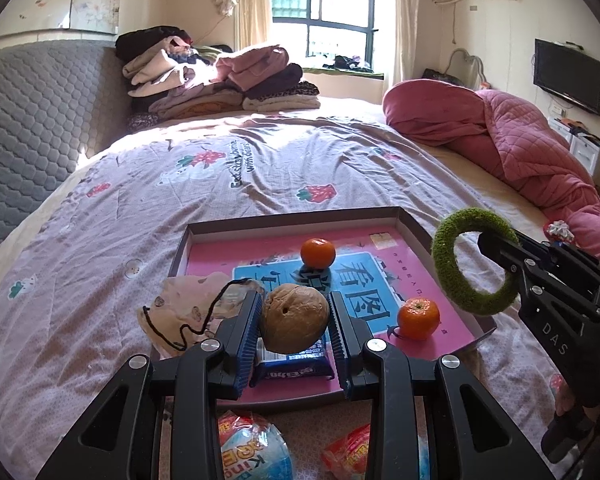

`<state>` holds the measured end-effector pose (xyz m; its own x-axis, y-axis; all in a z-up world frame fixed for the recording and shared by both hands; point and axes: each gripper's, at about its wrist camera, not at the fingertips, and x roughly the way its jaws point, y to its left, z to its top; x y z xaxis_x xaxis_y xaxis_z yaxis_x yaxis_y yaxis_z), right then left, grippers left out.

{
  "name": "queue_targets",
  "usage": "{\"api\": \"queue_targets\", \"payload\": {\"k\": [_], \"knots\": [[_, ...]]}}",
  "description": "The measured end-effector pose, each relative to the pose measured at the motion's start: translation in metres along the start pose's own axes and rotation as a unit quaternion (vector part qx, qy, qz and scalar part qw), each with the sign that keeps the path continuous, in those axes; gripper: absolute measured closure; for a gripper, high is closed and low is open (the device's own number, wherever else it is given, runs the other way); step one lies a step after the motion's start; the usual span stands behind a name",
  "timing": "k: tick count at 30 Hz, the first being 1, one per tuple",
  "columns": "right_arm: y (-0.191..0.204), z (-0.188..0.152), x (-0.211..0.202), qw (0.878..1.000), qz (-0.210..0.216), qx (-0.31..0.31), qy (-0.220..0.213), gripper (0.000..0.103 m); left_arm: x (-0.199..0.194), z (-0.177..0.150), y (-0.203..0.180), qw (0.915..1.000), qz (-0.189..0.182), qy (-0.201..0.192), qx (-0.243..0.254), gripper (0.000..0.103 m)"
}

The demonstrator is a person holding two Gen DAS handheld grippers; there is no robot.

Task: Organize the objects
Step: 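Carry the walnut with the left tool while the right tool carries the green ring over the tray, then lower the walnut into the tray and open the left tool while the right tool releases the ring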

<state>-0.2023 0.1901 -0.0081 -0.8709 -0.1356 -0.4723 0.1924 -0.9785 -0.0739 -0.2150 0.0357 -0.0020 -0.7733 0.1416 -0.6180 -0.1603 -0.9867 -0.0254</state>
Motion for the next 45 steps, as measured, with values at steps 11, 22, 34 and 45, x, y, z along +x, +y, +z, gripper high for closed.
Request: {"api": "queue_targets", "payload": {"k": [11,22,34,45], "knots": [[-0.012,-0.010,0.014,0.999,-0.036,-0.003,0.024,0.090,0.021,0.001,-0.027,0.9996,-0.013,0.017,0.020,0.069],[-0.012,-0.020,0.032,0.996,-0.067,-0.012,0.055,0.090,0.039,-0.005,-0.039,0.9985,-0.024,0.042,0.026,0.069],[-0.004,-0.029,0.045,0.991,-0.097,-0.050,0.082,0.090,0.048,-0.007,-0.045,0.9968,-0.039,0.064,0.030,0.069],[-0.002,-0.033,0.049,0.987,-0.111,-0.072,0.093,0.090,0.061,-0.012,-0.054,0.9938,-0.050,0.091,0.040,0.069]]}}
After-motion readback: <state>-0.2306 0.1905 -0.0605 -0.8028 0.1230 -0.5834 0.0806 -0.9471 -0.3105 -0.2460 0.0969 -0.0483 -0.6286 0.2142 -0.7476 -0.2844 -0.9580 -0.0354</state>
